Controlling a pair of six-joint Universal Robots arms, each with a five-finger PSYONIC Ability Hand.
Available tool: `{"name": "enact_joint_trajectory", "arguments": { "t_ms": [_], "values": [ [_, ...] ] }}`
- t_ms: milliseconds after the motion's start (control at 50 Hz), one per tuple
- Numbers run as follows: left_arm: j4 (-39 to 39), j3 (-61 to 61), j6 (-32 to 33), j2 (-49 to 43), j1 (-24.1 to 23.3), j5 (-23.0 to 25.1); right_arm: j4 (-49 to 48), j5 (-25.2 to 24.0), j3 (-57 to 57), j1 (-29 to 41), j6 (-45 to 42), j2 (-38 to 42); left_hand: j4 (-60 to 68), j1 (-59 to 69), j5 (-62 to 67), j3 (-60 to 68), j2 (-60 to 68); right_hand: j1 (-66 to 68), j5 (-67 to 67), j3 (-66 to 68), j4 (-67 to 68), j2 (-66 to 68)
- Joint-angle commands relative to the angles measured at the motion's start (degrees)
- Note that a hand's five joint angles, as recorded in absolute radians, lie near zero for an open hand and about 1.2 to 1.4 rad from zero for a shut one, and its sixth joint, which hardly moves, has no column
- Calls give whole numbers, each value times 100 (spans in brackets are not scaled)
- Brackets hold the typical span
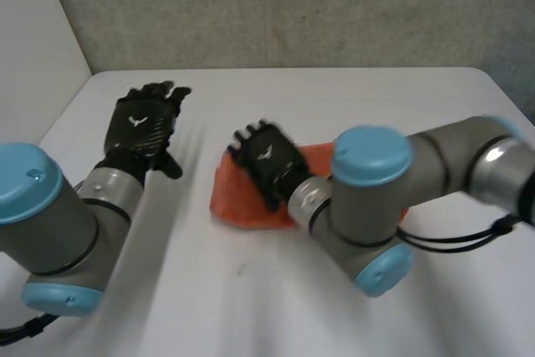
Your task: Fold the laundry
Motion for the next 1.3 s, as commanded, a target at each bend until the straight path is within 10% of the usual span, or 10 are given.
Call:
{"name": "enact_joint_trajectory", "arguments": {
  "t_ms": [20,300,400,480,540,1000,1020,1040,1060,1300],
  "values": [
    [31,572,-9,-329,-551,4,2,45,783,-614,1160,-1062,37,-35,-172,40,55,-212,-412,-219,-337,-270],
    [-118,1828,44,-2042,-1298,-5,-103,-157,2620,-2574,1309,-1387,75,4,-134,78,93,-212,-412,-219,-337,-270],
    [-188,1776,35,-2069,-1290,-31,-270,-465,2743,-2759,738,-1027,58,-13,-151,61,77,1748,1547,1741,1623,1690],
    [-337,1557,35,-1833,-1237,-49,-568,-561,2638,-2829,562,-781,58,-13,-151,61,77,6725,6524,6718,6600,6666],
    [-408,1233,35,-1456,-1167,-66,-595,-518,2446,-2785,518,-772,37,-35,-172,40,55,6788,6588,6781,6663,6730],
    [-478,-88,-18,93,-68,-400,-34,-404,20,502,-237,484,37,-35,-172,40,55,6788,6588,6781,6663,6730],
    [-478,-53,-27,93,-94,-391,28,-255,-16,493,-281,441,37,-35,-172,40,55,3813,3613,3806,3688,3755],
    [-478,-52,-27,93,-94,-391,29,-254,-16,493,-282,441,37,-35,-172,40,55,3784,3583,3777,3659,3725],
    [-470,-9,-18,93,-94,-383,46,-2,-25,485,-212,275,37,-35,-172,40,55,86,-114,79,-39,28],
    [-1313,1442,-185,-557,-692,-391,55,317,397,-720,3190,-1282,37,-35,-172,40,55,-212,-412,-219,-337,-270]
  ]
}}
